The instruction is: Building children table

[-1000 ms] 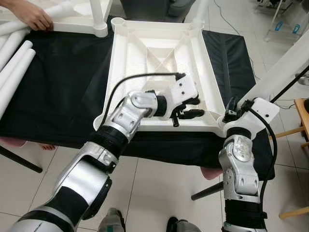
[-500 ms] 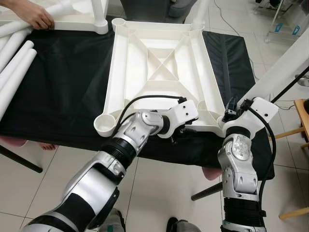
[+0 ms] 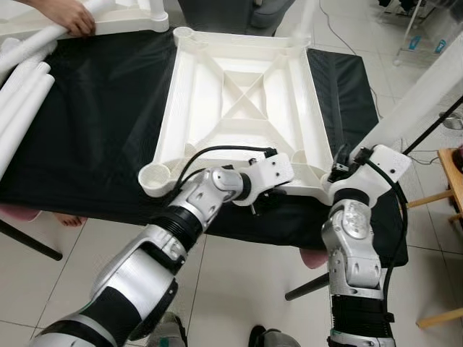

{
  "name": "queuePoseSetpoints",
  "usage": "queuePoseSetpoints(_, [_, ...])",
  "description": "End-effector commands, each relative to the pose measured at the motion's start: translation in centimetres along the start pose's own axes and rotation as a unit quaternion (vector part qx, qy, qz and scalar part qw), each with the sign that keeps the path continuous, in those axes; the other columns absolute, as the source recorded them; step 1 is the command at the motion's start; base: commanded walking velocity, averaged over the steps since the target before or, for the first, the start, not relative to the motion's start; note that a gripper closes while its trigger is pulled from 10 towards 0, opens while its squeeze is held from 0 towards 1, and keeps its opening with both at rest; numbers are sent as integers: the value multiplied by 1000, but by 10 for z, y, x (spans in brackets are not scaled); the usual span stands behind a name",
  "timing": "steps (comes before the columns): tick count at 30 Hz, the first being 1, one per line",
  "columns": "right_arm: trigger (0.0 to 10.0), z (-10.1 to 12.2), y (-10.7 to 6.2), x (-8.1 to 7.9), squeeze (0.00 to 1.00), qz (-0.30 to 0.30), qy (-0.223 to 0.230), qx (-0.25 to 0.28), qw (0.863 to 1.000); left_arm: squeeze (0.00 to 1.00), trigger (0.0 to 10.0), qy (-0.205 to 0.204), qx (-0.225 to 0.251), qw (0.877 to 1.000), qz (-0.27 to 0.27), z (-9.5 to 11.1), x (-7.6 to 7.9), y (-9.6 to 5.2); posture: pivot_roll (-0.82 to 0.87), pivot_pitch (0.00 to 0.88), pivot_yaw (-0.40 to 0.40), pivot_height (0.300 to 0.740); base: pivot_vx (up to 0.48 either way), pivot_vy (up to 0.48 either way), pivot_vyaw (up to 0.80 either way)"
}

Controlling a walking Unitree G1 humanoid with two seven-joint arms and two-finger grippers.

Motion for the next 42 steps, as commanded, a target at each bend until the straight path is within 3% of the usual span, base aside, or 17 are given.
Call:
queuePoseSetpoints(1, [0,-57,-11,5,0,4,-19,-112,994,0,0,2,-32,998,-56,-19,13,-4,134,178,9,740,0,0,0])
queuePoseSetpoints(3, [0,-56,-12,-1,0,15,-18,-110,994,0,0,-5,-23,997,-76,-19,12,-13,134,178,9,740,0,0,0])
queuePoseSetpoints(7, [0,-56,-12,-3,0,19,-18,-109,994,0,0,-7,-19,996,-84,-19,12,-16,134,178,9,740,0,0,0])
queuePoseSetpoints(9, [0,-57,-14,-11,0,33,-17,-111,993,0,0,-4,-27,993,-112,-31,13,-30,145,184,4,740,0,0,0])
queuePoseSetpoints(13, [0,-57,-14,-14,0,37,-16,-112,993,0,0,-1,-32,992,-120,-35,14,-35,145,184,4,740,0,0,0])
queuePoseSetpoints(15, [0,-53,-14,-23,0,49,-13,-108,993,0,0,-18,-28,989,-145,-47,25,-53,151,188,6,740,0,0,0])
queuePoseSetpoints(17, [0,-53,-14,-23,0,49,-13,-108,993,0,0,-18,-28,989,-145,-47,25,-53,151,188,6,740,0,0,0])
queuePoseSetpoints(21, [0,-50,-15,-26,0,53,-10,-105,993,0,0,-47,-8,986,-158,-47,40,-65,157,193,3,740,0,0,0])
queuePoseSetpoints(24, [0,-52,-15,-22,0,53,-15,-105,993,0,0,-92,13,990,-107,-44,33,-67,158,194,-2,740,0,0,0])
queuePoseSetpoints(25, [0,-52,-13,-22,0,54,-17,-104,993,0,0,-113,19,990,-78,-42,24,-66,157,193,-2,740,0,0,0])
queuePoseSetpoints(29, [0,-52,-12,-22,0,54,-18,-103,993,0,0,-126,22,990,-61,-41,18,-65,157,193,-2,740,0,0,0])
queuePoseSetpoints(33, [0,-47,-4,-46,0,99,-17,-87,991,0,0,-164,27,986,-4,-42,3,-64,161,191,-2,740,0,0,0])
queuePoseSetpoints(38, [0,-43,0,-63,0,133,-15,-74,988,0,0,-188,11,982,31,-50,-2,-71,161,191,-2,740,0,0,0])
queuePoseSetpoints(42, [0,-42,2,-67,0,140,-16,-69,988,0,0,-209,2,976,51,-57,-3,-78,171,191,4,740,0,0,0])
Point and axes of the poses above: a point about 5 cm out from each wrist's last joint towards the gripper, its own y axis pointing out of the wrist towards the gripper, its own z axis along the axis of the wrist's last joint, x = y × z, the point moved 6 cm from there along y, pointing out of the wrist towards the gripper, and after that the axes turned 9 degrees about -y, right-handed, at the moved point
